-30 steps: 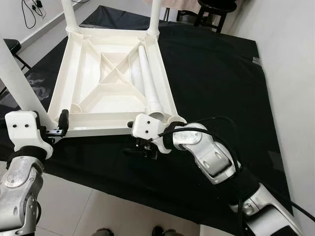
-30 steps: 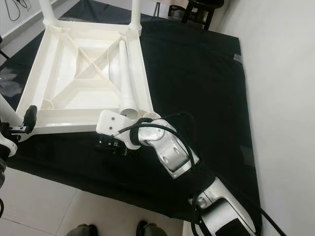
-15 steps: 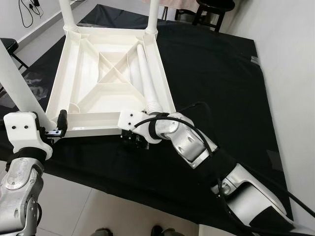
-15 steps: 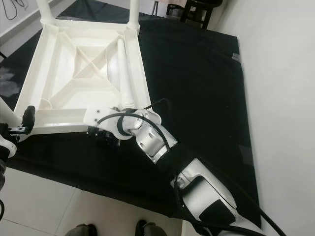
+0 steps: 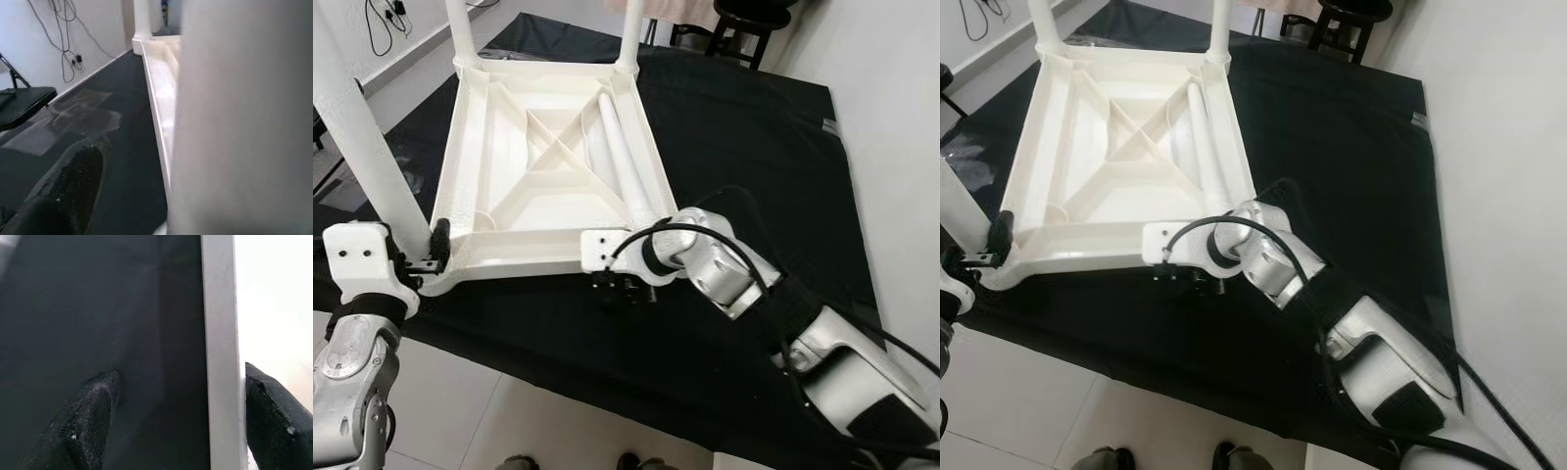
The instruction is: Building children table
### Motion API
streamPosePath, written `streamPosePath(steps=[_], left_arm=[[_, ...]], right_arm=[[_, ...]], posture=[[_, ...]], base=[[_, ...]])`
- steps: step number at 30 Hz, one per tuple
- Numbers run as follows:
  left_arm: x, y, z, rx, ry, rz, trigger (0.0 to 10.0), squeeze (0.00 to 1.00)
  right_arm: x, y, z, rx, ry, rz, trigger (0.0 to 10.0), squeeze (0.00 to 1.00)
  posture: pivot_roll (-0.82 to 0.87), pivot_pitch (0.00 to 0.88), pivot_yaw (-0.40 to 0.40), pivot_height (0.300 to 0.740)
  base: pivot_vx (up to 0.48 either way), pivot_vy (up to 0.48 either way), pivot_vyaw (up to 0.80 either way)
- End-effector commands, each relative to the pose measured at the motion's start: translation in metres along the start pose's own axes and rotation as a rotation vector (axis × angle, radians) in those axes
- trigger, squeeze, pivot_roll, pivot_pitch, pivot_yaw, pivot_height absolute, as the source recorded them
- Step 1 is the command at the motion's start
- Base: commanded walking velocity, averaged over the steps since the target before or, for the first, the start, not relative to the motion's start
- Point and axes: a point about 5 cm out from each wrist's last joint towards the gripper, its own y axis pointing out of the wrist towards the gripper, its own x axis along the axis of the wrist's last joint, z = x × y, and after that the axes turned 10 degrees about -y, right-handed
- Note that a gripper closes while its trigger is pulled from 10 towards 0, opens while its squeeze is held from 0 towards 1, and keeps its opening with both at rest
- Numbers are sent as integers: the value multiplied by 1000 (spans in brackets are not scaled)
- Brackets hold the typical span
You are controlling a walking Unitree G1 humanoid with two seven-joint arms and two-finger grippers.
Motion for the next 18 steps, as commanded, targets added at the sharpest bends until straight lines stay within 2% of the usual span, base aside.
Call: streamPosePath(steps=[1, 7, 11, 16, 18], left_arm=[[8, -1, 9, 22, 30, -14, 10000, 0], [16, 0, 16, 31, 53, -31, 10000, 0], [23, -1, 22, 36, 83, -46, 10000, 0], [26, -2, 23, 26, 99, -46, 10000, 0], [29, -4, 28, 34, 119, -46, 10000, 0]], right_arm=[[-12, 18, 28, 198, 77, -18, 10000, 0], [-10, 21, 38, 250, 94, -35, 10000, 0], [-1, 24, 53, 315, 136, -114, 10000, 0], [3, 21, 61, 352, 151, -155, 10000, 0], [6, 20, 62, 350, 176, -188, 10000, 0]], posture=[[114, 247, -170, 740], [118, 248, -171, 740], [121, 248, -169, 740], [123, 247, -170, 740], [123, 247, -171, 740]], base=[[0, 0, 0], [0, 0, 0], [0, 0, 0], [0, 0, 0], [0, 0, 0]])
